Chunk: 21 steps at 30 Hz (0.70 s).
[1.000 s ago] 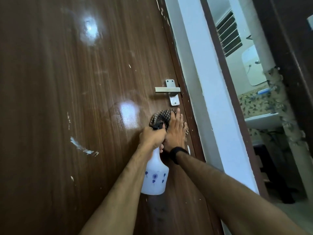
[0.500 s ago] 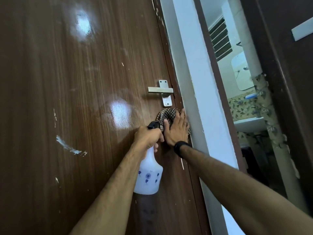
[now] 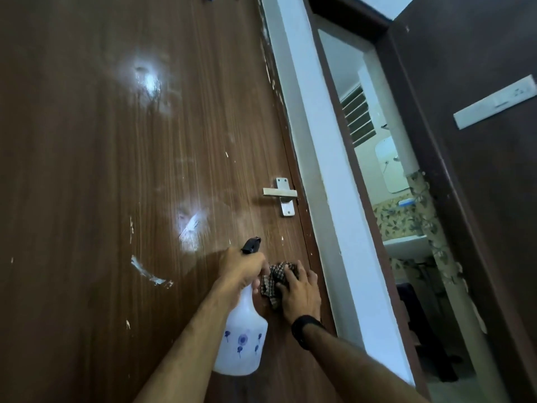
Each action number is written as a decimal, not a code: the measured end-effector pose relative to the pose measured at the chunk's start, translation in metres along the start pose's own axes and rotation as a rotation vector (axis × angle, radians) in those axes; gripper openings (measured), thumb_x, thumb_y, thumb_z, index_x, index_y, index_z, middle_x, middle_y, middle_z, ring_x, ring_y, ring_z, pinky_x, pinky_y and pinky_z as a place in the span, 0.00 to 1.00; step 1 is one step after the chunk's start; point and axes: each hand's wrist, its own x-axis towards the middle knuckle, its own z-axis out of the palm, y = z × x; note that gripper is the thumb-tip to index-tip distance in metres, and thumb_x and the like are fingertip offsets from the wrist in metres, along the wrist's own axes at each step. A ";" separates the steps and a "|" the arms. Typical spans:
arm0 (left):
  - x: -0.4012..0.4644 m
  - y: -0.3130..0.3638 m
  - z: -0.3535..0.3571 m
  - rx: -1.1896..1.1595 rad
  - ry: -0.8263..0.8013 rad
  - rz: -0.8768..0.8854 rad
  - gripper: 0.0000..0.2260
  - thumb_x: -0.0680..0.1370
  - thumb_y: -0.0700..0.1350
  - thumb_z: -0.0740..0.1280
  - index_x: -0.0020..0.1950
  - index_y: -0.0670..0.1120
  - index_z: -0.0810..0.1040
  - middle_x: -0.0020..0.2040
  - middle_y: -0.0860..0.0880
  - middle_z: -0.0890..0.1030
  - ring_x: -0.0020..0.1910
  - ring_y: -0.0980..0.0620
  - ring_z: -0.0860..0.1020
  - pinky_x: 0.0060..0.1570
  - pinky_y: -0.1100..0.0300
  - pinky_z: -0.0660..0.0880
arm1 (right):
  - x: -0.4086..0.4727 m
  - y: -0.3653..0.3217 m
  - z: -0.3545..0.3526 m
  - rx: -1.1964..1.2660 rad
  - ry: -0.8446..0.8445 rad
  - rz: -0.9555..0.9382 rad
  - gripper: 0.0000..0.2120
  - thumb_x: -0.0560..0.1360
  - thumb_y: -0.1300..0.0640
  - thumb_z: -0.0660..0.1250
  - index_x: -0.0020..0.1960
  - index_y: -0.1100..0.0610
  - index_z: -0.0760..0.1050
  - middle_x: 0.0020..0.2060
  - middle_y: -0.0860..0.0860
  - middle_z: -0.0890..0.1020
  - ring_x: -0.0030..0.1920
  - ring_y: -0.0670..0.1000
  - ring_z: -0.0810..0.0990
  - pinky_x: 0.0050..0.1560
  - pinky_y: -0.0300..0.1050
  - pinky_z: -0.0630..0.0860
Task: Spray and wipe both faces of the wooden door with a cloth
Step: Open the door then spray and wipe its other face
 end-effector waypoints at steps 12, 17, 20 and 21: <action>-0.014 -0.021 0.031 0.060 -0.060 0.024 0.03 0.71 0.31 0.67 0.41 0.37 0.78 0.33 0.43 0.76 0.23 0.53 0.71 0.22 0.62 0.70 | -0.044 0.007 -0.007 0.200 -0.102 -0.038 0.17 0.79 0.55 0.66 0.68 0.54 0.75 0.61 0.54 0.66 0.55 0.59 0.76 0.58 0.42 0.70; -0.007 -0.046 0.040 0.028 -0.055 0.001 0.03 0.68 0.31 0.67 0.39 0.37 0.78 0.30 0.43 0.76 0.22 0.51 0.71 0.26 0.61 0.71 | -0.058 0.027 0.010 0.124 -0.027 -0.116 0.15 0.78 0.55 0.66 0.64 0.55 0.76 0.56 0.53 0.69 0.50 0.57 0.76 0.48 0.45 0.72; 0.013 -0.038 0.018 0.019 0.005 0.014 0.04 0.68 0.30 0.67 0.36 0.38 0.78 0.26 0.44 0.75 0.22 0.49 0.72 0.28 0.59 0.73 | -0.014 0.003 0.007 0.146 0.158 -0.204 0.18 0.78 0.57 0.66 0.67 0.56 0.75 0.58 0.56 0.72 0.53 0.58 0.74 0.48 0.48 0.72; 0.019 -0.035 0.004 0.035 0.039 0.020 0.03 0.67 0.31 0.67 0.36 0.37 0.79 0.26 0.44 0.76 0.22 0.48 0.72 0.29 0.58 0.74 | 0.006 -0.014 0.008 0.155 0.216 -0.257 0.19 0.78 0.58 0.66 0.68 0.56 0.74 0.58 0.57 0.73 0.54 0.58 0.72 0.50 0.50 0.73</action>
